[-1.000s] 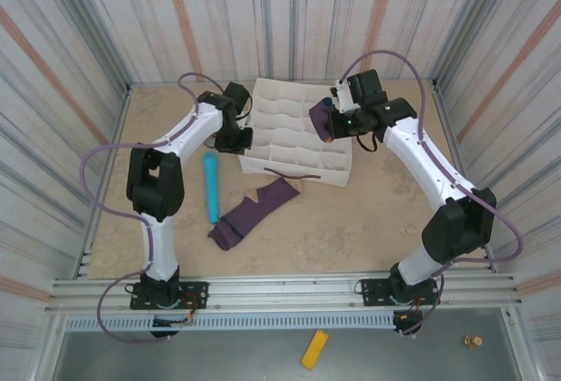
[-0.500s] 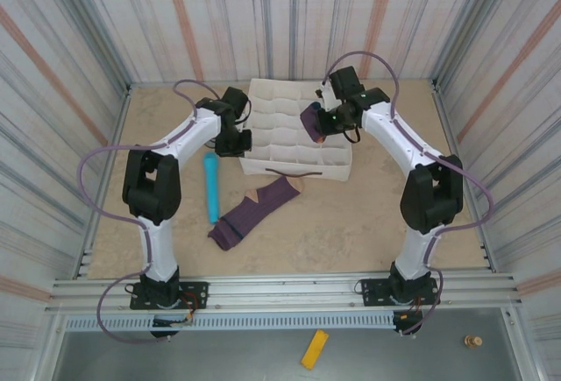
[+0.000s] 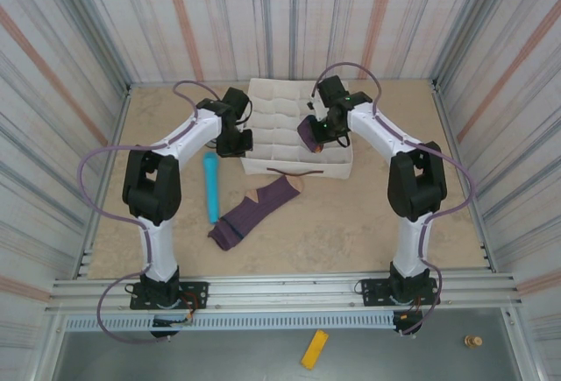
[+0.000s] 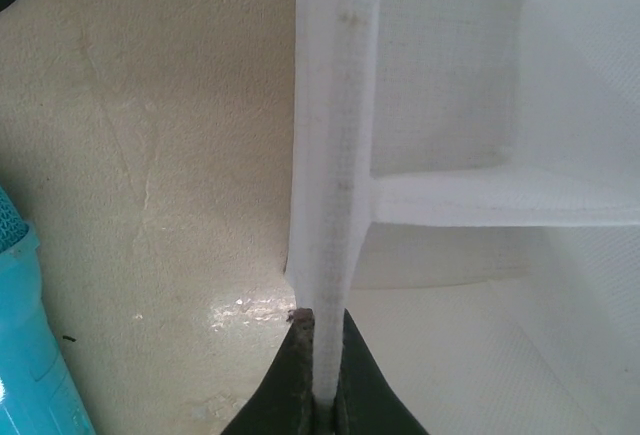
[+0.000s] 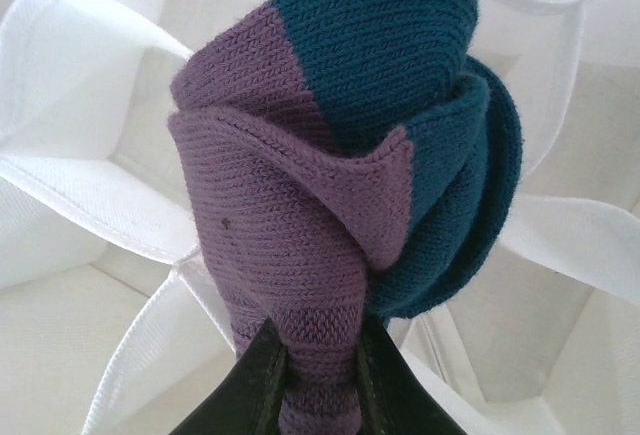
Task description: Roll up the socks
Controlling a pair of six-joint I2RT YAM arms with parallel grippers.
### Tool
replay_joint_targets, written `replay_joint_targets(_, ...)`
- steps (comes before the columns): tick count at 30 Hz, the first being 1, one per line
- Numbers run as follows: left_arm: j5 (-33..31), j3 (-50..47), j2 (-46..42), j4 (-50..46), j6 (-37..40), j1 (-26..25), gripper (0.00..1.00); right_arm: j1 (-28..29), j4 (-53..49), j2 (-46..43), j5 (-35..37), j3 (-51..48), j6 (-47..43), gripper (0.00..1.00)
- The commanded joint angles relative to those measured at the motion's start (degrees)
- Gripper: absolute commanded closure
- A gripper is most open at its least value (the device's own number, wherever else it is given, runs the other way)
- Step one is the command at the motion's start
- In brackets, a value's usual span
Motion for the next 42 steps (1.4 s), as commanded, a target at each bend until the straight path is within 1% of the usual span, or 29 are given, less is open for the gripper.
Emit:
replay_joint_targets(1,-0.14,-1.4,-0.27,-0.52,-1.61,-0.27,1.0,2.07,-1.48,0.61,4.26,0.17,-3.61,1.0)
replay_joint_targets(8,0.18,-0.88,0.5,-0.56,-1.96,-0.28,1.0,2.49,-3.3,2.02,9.0,-0.24,-4.2,1.0)
replay_joint_targets(13,0.75,-0.37,0.79,-0.53,-1.53,-0.44,1.0,2.55,0.83,2.98,9.97,0.67,-4.63,1.0)
replay_joint_targets(16,0.76,-0.39,0.9,-0.54,-1.26,-0.54,1.0,2.68,1.04,4.89,10.55,3.1,-5.38,1.0)
replay_joint_targets(19,0.14,-0.48,1.05,-0.52,-1.17,-0.53,1.0,3.1,-0.6,6.2,10.99,4.69,-6.25,1.0)
replay_joint_targets(30,-0.36,1.33,3.21,-1.69,-2.32,1.23,1.0,3.66,-11.08,6.48,10.84,3.97,-7.54,1.0)
replay_joint_targets(33,-0.22,2.27,3.66,-1.85,-2.18,1.23,1.0,3.66,-14.72,8.66,11.0,6.14,-8.03,1.0)
replay_joint_targets(36,0.9,2.97,4.06,-1.81,-1.54,1.15,1.0,3.48,-15.13,11.33,11.29,7.92,-7.7,1.0)
replay_joint_targets(42,0.39,4.12,4.42,-2.01,0.79,0.74,1.0,3.07,-20.79,18.29,11.01,16.6,-6.76,1.0)
